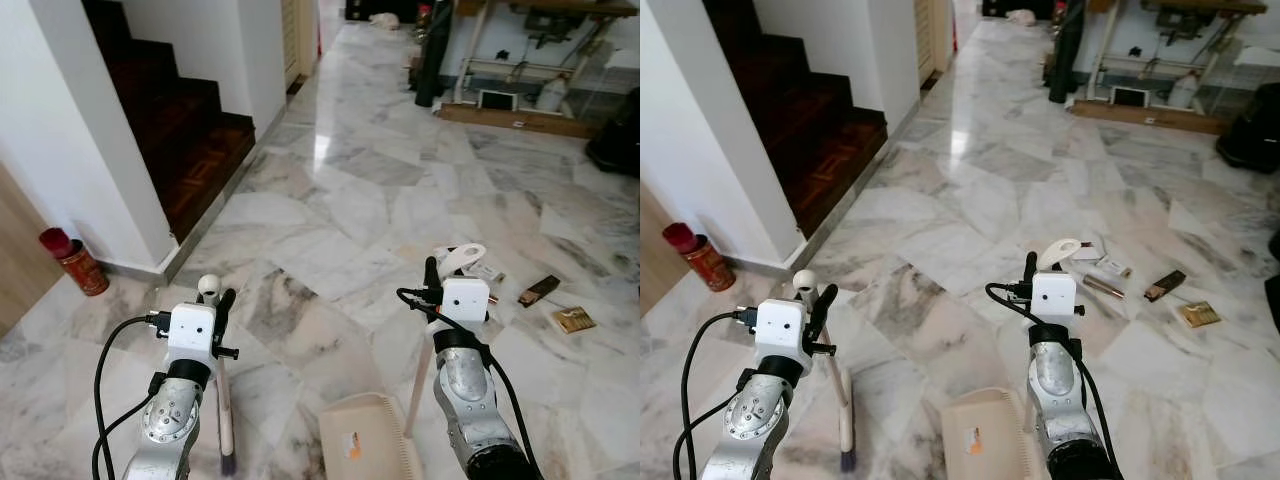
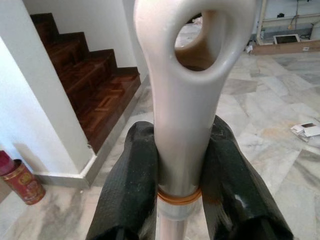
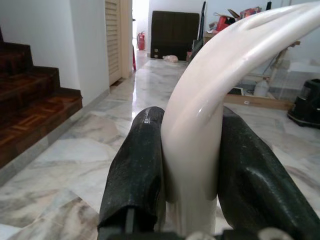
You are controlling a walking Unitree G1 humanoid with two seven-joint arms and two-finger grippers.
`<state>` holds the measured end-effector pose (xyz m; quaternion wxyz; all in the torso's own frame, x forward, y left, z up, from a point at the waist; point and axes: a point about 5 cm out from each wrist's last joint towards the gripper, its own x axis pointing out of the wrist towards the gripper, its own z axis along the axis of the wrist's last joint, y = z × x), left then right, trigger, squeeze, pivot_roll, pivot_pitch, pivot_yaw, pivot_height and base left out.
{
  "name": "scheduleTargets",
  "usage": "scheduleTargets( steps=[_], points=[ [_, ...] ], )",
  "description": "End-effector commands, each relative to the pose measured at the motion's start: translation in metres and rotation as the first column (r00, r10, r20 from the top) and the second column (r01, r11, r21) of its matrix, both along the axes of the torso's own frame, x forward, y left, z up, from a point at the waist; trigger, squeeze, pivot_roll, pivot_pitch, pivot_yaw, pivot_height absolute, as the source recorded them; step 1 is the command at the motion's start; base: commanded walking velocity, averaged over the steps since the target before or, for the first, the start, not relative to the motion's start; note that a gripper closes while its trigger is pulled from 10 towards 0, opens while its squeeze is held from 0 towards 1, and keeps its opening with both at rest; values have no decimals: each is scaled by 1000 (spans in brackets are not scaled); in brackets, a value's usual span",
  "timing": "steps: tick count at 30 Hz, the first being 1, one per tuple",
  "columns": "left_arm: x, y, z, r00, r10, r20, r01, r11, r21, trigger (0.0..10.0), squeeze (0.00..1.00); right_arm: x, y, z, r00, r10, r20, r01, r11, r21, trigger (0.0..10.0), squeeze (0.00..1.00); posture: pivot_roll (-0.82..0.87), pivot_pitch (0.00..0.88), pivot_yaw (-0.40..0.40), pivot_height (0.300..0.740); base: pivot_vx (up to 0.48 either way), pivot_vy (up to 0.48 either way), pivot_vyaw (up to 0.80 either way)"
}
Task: Sweep floor
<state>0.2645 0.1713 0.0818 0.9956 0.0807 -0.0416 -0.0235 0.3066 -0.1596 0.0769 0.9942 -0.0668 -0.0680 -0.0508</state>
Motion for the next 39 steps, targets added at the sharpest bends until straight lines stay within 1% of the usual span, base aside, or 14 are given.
scheduleTargets(
  steps=[1,9,12,14,18,21,26,31,39],
  points=[
    [2,3,5,1000,5,23,-5,1000,3,10000,0,7,-1,11,999,-14,33,13,1000,17,10000,0,129,42,-9,740,0,0,0],
    [2,6,6,1000,8,25,-8,1000,14,10000,0,6,-3,7,1000,-15,7,14,999,42,10000,0,123,47,1,740,0,0,-66],
    [3,7,6,1000,11,24,-12,1000,16,10000,0,6,-8,1,999,-38,-40,41,995,96,10000,0,119,45,3,740,0,0,-800],
    [4,7,6,1000,14,26,-14,1000,16,10000,0,5,-10,0,998,-45,-42,50,992,118,10000,0,119,45,3,740,0,0,-750],
    [6,8,8,1000,10,30,-11,1000,20,10000,0,6,-11,1,998,-54,-41,59,987,146,10000,0,125,36,9,740,0,0,0],
    [6,9,8,999,10,31,-11,1000,22,10000,0,7,-9,3,998,-49,-36,53,987,149,10000,0,125,35,9,740,80,0,0],
    [6,9,8,999,12,33,-13,1000,24,10000,0,8,-7,5,999,-35,-30,39,988,149,10000,0,127,35,7,740,259,0,0],
    [6,8,8,999,13,31,-14,1000,25,10000,0,9,-9,5,999,-39,-31,44,984,171,10000,0,121,49,7,740,294,0,0],
    [7,9,9,999,15,31,-16,1000,25,10000,0,10,-8,7,999,-23,-21,27,985,168,10000,0,120,54,7,740,316,0,0]
  ],
)
